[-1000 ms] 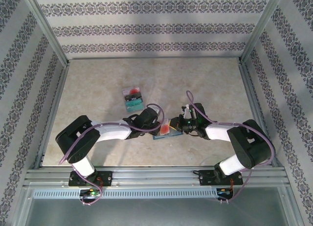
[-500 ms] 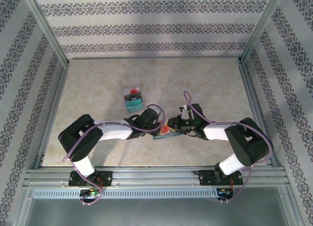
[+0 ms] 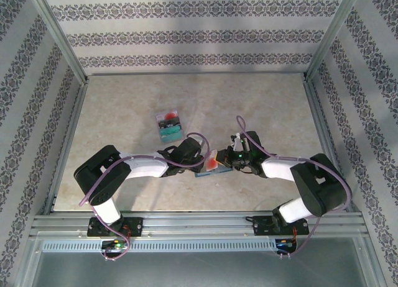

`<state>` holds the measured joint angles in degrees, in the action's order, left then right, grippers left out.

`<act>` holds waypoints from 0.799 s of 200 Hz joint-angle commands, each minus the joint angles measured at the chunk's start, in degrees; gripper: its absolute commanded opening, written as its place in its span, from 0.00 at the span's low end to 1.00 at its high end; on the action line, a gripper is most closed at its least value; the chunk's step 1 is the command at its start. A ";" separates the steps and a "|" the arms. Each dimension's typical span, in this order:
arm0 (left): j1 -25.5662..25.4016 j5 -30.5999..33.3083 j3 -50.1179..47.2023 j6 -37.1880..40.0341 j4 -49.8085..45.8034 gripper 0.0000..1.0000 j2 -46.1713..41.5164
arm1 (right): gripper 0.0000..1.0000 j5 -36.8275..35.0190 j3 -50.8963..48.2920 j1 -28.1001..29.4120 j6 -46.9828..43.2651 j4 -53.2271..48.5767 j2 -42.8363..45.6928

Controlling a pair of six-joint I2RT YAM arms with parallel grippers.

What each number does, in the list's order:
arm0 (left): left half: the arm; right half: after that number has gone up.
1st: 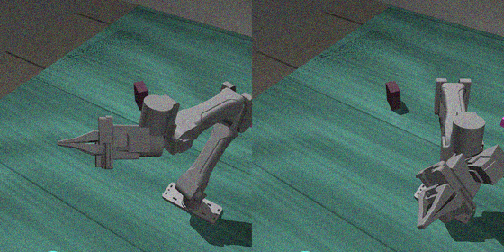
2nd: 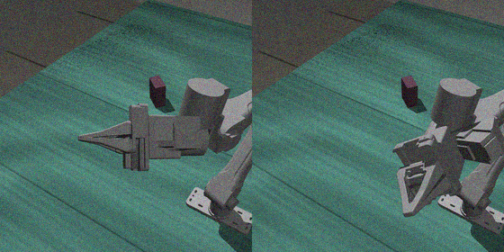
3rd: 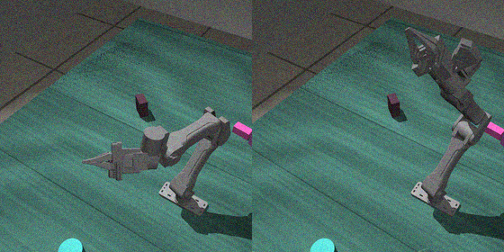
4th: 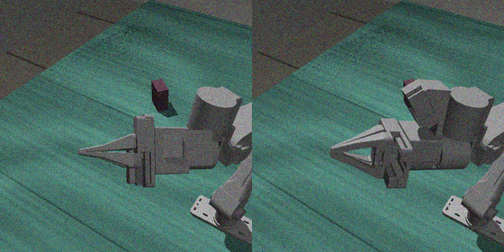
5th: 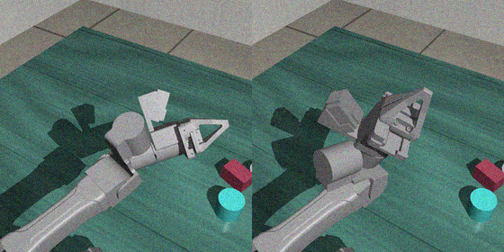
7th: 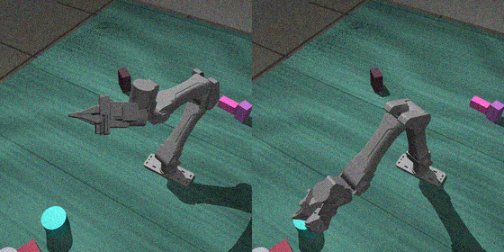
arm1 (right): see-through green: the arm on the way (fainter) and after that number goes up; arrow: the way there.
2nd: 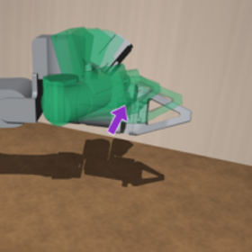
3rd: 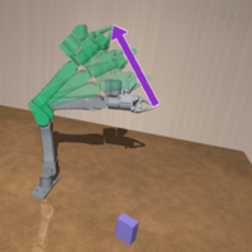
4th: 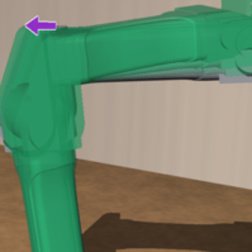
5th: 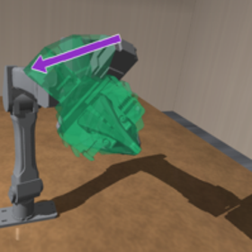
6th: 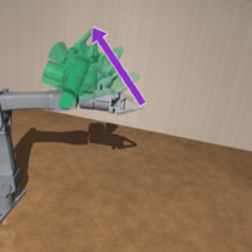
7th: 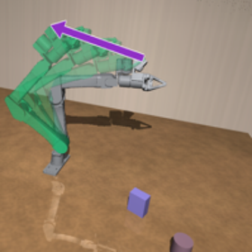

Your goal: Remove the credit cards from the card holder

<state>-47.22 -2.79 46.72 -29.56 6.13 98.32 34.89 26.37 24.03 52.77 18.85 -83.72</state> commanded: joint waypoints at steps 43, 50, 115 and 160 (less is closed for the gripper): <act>0.82 0.85 -0.84 -0.17 -2.60 0.20 -2.55 | 0.04 -5.12 1.76 -1.68 -8.15 -13.93 10.08; 0.82 0.85 -0.56 -0.22 -2.95 0.22 -3.12 | 0.04 -4.95 1.80 -1.75 -8.39 -13.93 10.92; 0.90 3.43 -0.48 -0.49 -5.38 0.49 -11.94 | 0.02 -1.53 1.43 -1.88 -13.08 -11.56 20.97; 2.31 1.03 1.05 5.60 -8.12 0.67 -19.40 | 0.02 6.58 2.96 -1.88 -18.84 -12.84 25.56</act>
<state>-46.72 -0.73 46.46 -28.49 1.52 82.70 35.48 27.00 22.59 38.96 6.44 -60.16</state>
